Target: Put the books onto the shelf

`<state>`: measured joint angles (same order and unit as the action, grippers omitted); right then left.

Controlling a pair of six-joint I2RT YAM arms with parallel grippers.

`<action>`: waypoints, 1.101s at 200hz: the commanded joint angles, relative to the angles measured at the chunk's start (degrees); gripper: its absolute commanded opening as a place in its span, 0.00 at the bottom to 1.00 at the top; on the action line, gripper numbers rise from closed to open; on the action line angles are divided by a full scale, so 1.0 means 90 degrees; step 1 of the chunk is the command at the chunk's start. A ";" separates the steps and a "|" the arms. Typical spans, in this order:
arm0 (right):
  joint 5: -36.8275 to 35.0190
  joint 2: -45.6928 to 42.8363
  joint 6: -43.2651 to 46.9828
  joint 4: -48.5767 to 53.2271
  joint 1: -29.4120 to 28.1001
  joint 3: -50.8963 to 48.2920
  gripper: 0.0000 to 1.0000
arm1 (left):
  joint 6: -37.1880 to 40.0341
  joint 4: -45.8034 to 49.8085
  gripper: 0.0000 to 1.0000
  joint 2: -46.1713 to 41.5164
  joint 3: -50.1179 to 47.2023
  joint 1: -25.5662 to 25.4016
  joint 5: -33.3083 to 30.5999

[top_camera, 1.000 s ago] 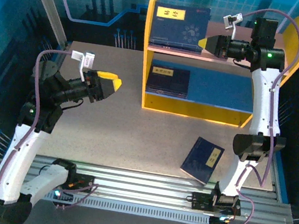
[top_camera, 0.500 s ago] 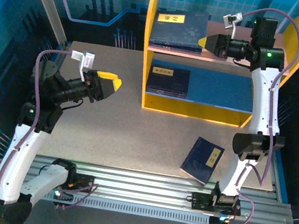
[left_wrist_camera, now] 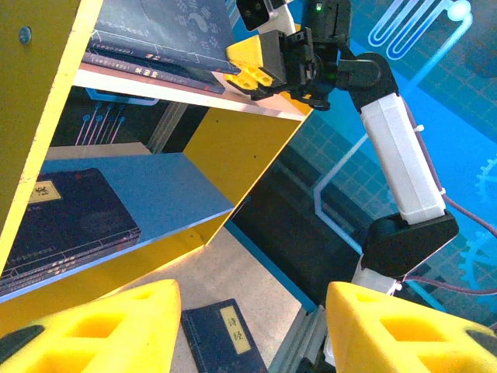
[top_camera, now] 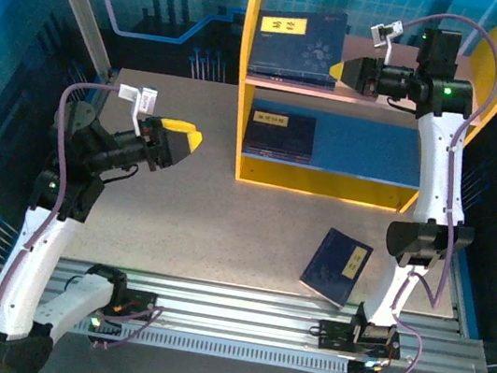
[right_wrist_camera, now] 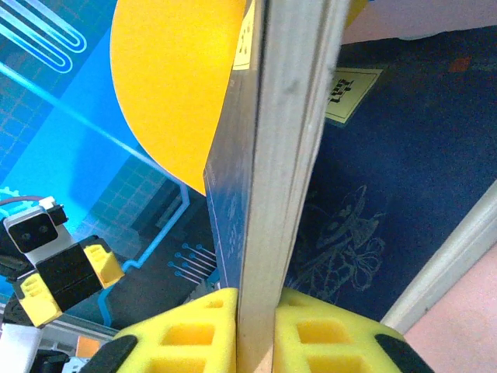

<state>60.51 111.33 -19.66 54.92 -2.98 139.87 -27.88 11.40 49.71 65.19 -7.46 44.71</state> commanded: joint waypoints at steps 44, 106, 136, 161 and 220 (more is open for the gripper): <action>0.0310 0.0067 0.0007 0.0070 0.0019 0.0128 0.15 | 0.0206 0.0032 0.53 -0.0084 0.0032 -0.0010 -0.0079; 0.0383 -0.0059 -0.0003 0.0005 0.0106 -0.0066 0.14 | 0.0192 0.0022 0.53 -0.0093 0.0010 -0.0010 -0.0080; 0.0446 -0.0130 -0.0114 -0.0160 0.0140 -0.0197 0.14 | 0.0202 0.0023 0.53 -0.0104 0.0012 -0.0010 -0.0079; 0.0481 -0.0135 -0.0158 -0.0215 0.0117 -0.0229 0.14 | 0.0195 0.0009 0.53 -0.0107 -0.0002 -0.0010 -0.0076; 0.0492 -0.0136 -0.0084 -0.0176 0.0117 -0.0268 0.14 | 0.0246 0.0071 0.53 -0.0138 0.0010 -0.0010 -0.0090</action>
<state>63.11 111.00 -20.53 52.82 -2.20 138.32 -27.75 11.55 49.65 65.19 -7.46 44.53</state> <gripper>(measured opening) 0.141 0.530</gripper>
